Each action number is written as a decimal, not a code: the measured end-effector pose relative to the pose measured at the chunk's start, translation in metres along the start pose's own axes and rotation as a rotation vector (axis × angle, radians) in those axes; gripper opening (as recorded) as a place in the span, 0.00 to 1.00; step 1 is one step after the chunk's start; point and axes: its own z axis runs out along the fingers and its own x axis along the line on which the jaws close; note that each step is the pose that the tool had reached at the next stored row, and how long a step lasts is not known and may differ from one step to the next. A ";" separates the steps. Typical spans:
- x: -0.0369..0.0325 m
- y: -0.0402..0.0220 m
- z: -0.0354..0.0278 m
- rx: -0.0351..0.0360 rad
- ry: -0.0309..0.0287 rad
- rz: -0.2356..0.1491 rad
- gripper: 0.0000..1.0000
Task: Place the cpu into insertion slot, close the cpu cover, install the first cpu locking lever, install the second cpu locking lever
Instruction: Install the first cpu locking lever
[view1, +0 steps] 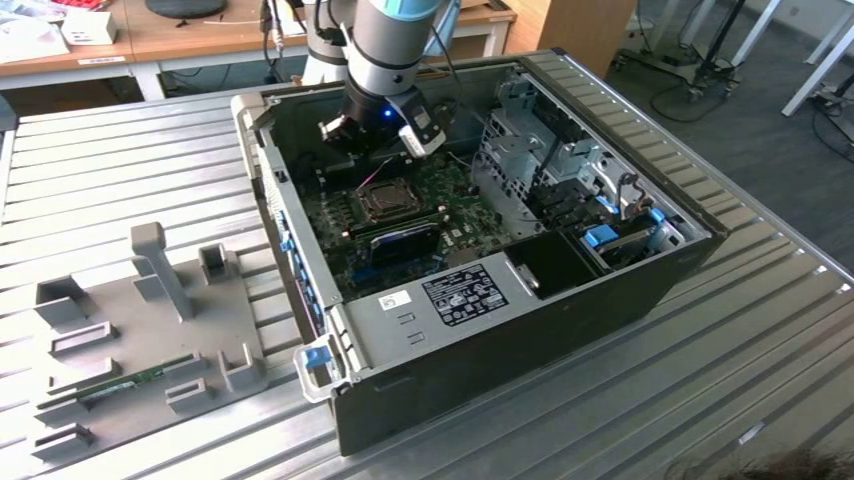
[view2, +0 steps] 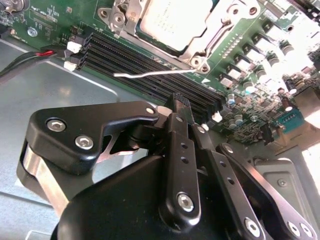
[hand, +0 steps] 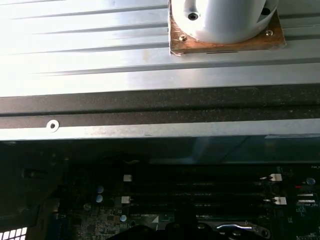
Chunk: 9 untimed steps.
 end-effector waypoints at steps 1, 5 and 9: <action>0.0000 0.0000 0.0000 0.0000 0.0010 0.000 0.11; 0.0000 0.0000 0.0000 0.0002 0.0052 0.002 0.11; 0.0000 0.0000 0.0000 0.0002 0.0093 0.003 0.11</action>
